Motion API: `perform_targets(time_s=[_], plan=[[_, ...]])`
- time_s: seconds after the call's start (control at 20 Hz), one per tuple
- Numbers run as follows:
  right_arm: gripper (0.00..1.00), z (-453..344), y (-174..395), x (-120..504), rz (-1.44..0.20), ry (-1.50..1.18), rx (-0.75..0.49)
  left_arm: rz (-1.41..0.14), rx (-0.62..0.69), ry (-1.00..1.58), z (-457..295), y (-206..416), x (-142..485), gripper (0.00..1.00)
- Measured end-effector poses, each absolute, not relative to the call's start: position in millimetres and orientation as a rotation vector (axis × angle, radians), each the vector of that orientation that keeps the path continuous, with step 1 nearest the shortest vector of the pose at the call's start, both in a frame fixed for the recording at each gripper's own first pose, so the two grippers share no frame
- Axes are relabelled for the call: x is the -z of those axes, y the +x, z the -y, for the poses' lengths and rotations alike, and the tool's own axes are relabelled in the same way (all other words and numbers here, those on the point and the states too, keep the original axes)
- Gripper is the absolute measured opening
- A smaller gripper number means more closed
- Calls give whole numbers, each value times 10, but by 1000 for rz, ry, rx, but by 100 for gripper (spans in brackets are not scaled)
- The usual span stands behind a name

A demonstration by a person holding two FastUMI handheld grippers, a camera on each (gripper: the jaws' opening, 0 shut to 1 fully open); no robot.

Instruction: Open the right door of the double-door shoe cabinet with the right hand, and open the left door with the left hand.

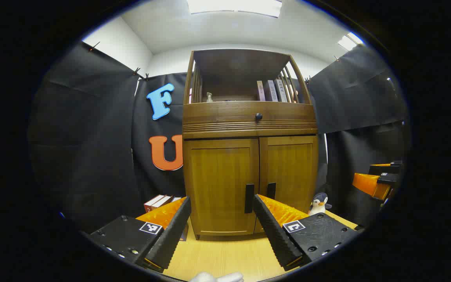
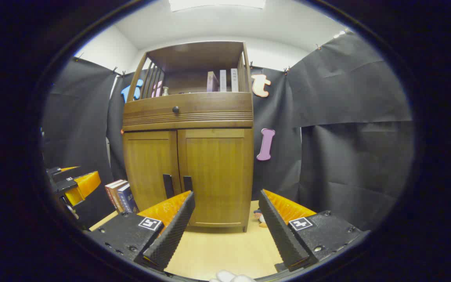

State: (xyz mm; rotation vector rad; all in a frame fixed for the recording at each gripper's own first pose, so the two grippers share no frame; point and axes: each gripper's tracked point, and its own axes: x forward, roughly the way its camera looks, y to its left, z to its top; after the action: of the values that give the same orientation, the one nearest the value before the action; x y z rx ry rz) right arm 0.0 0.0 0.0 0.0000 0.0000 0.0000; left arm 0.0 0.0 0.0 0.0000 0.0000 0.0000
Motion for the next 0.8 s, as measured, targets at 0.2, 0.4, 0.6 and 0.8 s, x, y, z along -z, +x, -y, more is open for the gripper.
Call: perform_targets(time_s=[0.2, 0.4, 0.6, 0.8], plan=[[100, -81, 35, 71, -12, 3, -23, -11, -13, 5, -57, -36, 5, 96], [100, -53, 44, 136, -27, 15, -16, -5, 2, 0, -68, -44, -2, 96], [100, -37, 36, 130, -27, 15, -2, -11, 18, -7, -70, -70, 34, 96], [100, -43, 53, 177, -35, 1, -1, -6, 41, -19, -58, -98, 34, 96]])
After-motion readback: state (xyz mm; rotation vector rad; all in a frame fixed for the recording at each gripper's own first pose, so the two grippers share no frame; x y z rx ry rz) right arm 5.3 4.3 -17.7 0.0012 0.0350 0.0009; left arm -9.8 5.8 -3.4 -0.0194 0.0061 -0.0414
